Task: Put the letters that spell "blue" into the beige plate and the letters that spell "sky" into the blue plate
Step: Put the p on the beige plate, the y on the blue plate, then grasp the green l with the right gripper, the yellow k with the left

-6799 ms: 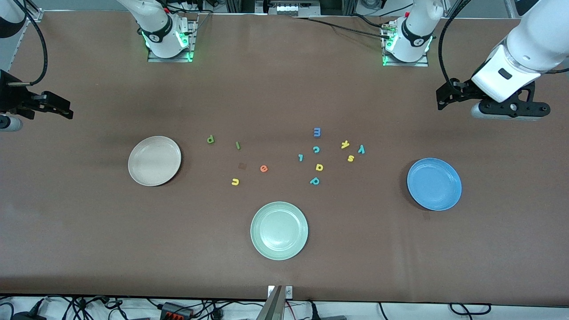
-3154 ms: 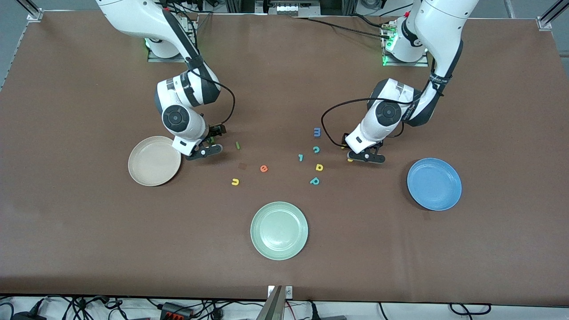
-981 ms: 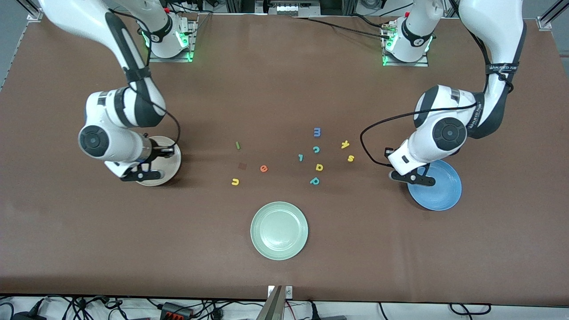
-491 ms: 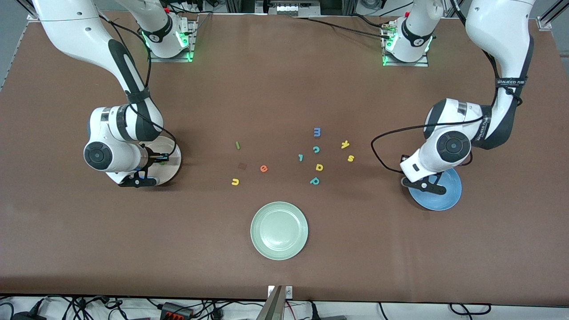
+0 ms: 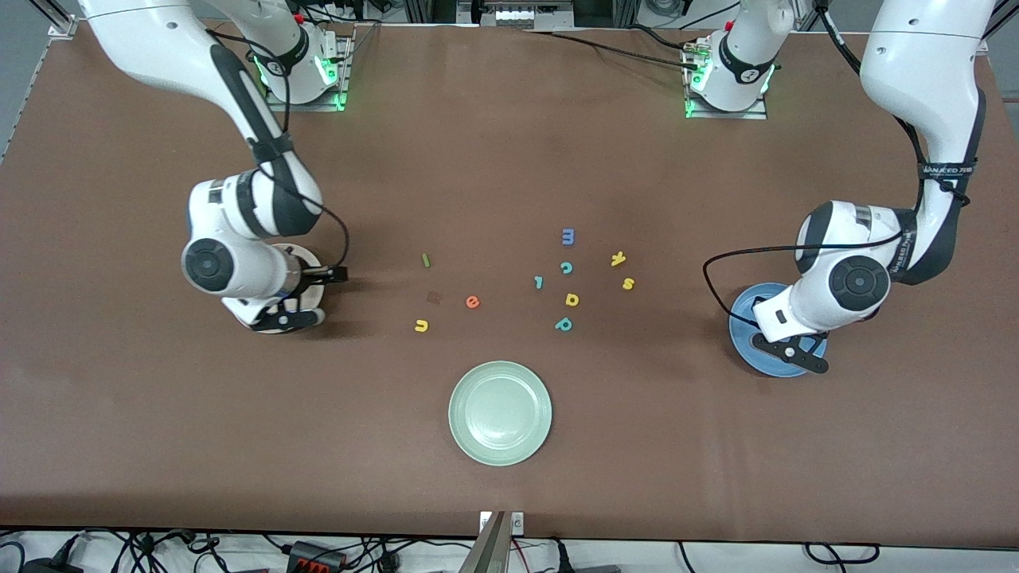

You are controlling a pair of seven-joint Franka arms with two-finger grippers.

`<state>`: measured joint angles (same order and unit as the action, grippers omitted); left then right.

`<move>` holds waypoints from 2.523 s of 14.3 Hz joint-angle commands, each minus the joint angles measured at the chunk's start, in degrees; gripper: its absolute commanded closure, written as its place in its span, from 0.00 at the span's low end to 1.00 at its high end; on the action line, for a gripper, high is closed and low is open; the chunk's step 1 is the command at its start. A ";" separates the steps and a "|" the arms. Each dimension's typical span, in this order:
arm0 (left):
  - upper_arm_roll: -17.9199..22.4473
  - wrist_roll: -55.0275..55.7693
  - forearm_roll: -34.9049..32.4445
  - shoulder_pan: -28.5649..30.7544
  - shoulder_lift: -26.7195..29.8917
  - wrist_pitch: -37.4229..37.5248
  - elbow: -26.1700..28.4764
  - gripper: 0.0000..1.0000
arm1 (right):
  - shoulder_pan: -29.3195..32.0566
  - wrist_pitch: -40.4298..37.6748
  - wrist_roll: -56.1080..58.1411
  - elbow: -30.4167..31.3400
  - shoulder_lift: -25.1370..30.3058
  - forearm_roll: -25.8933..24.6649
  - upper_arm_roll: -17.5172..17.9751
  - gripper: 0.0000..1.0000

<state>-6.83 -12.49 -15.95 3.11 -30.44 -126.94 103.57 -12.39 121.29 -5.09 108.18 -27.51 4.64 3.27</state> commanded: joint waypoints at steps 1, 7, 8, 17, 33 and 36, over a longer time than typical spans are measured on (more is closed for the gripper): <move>-1.26 -1.75 0.22 -0.03 -0.76 1.00 -2.41 0.00 | -4.21 -0.01 -1.85 0.54 0.44 0.98 0.86 0.00; -13.90 14.04 0.39 0.06 1.44 10.49 -1.45 0.00 | -14.06 5.61 -7.64 0.37 -1.58 2.48 0.86 0.23; -14.96 17.73 0.39 0.23 1.09 9.79 0.39 0.00 | -14.85 6.23 -8.61 0.28 -2.45 2.48 0.86 0.28; -24.11 19.63 -0.31 0.14 1.18 -0.12 9.89 0.00 | -16.71 9.83 -9.68 0.28 -5.63 1.69 0.78 0.49; -24.29 -1.75 -9.19 -4.87 -1.28 -9.81 17.28 0.31 | -16.88 10.54 -9.68 0.28 -6.77 1.69 0.86 0.68; -24.11 -1.75 -9.27 -5.04 -3.13 -11.74 17.28 0.43 | -16.80 10.45 -9.68 0.28 -6.68 1.69 0.78 0.86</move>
<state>-31.02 -13.25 -23.92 -2.19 -32.19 -136.55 120.58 -28.65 131.40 -14.03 108.53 -34.06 6.38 4.39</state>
